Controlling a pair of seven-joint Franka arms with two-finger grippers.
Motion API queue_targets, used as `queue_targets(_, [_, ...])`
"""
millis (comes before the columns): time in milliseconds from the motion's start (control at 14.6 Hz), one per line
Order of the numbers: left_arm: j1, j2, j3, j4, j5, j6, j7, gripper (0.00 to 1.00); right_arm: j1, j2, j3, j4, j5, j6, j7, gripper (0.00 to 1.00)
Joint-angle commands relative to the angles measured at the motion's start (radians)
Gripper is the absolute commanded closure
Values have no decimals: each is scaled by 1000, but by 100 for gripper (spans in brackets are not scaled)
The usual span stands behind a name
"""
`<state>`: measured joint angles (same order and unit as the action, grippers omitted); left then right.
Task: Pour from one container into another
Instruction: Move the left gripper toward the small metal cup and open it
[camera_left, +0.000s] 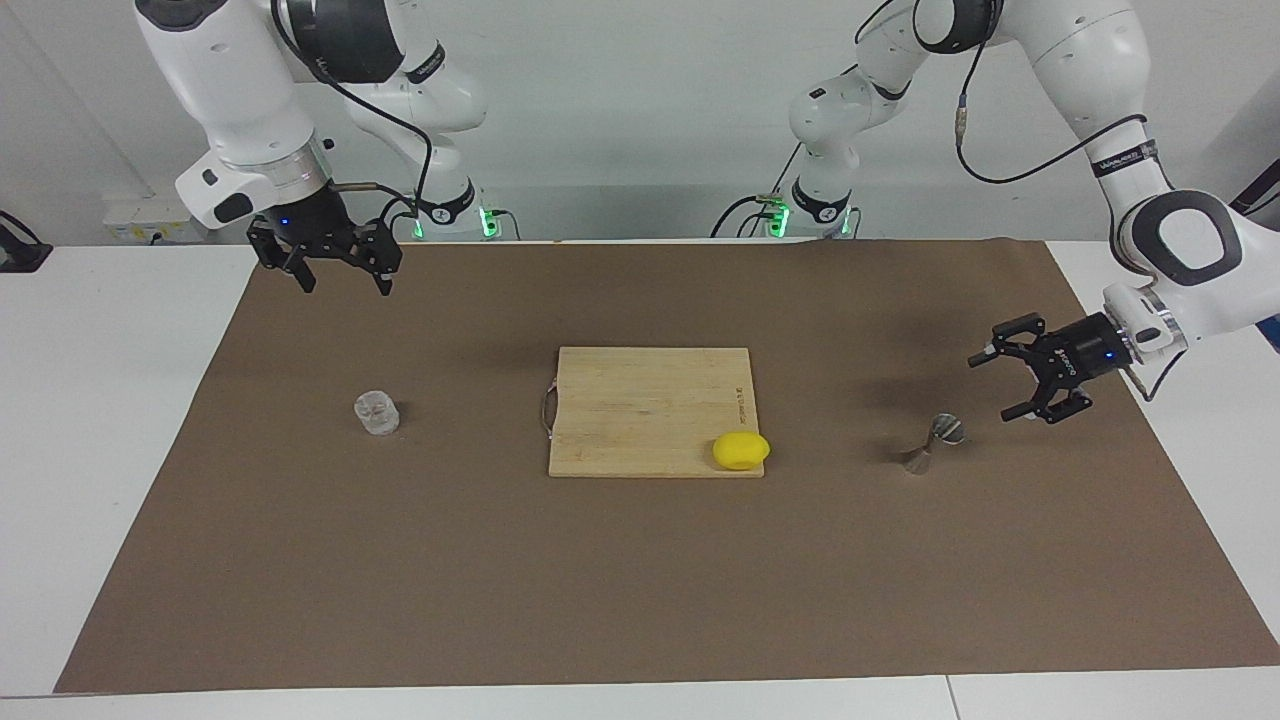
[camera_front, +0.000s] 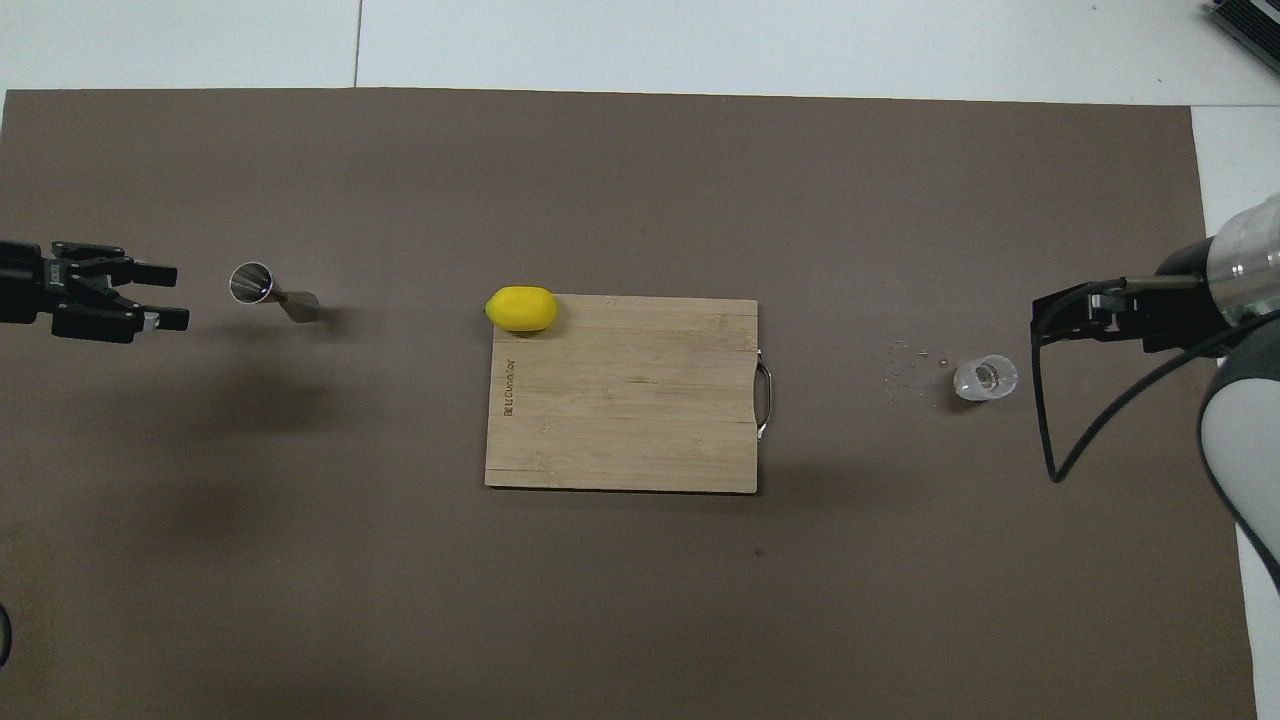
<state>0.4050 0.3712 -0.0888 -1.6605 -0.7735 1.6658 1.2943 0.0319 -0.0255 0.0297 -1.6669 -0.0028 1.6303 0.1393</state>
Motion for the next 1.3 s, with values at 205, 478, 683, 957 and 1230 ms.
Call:
queue_targets(205, [37,63,-9,33,-30,-37,234,0,-10,-24,1,-24,-6,-7,-26,0])
queue_targets(478, [87,179,-46,116,-119,-112,460,0,-10,-24,1,-24,-6,-7,-26,0])
queue_targets(683, [100,219,-68,117,-162,-142,491,0,-10,-24,1,-24,-6,-7,-24,0])
queue_targets(957, [142,282,-124,126,-257,-176,545,0,-10,-24,1,-24,-6,-7,-24,0])
queue_targets(1230, [202,351,-230,189,-291,-158,695,0,-10,-24,1,-24,-6,-7,-24,0])
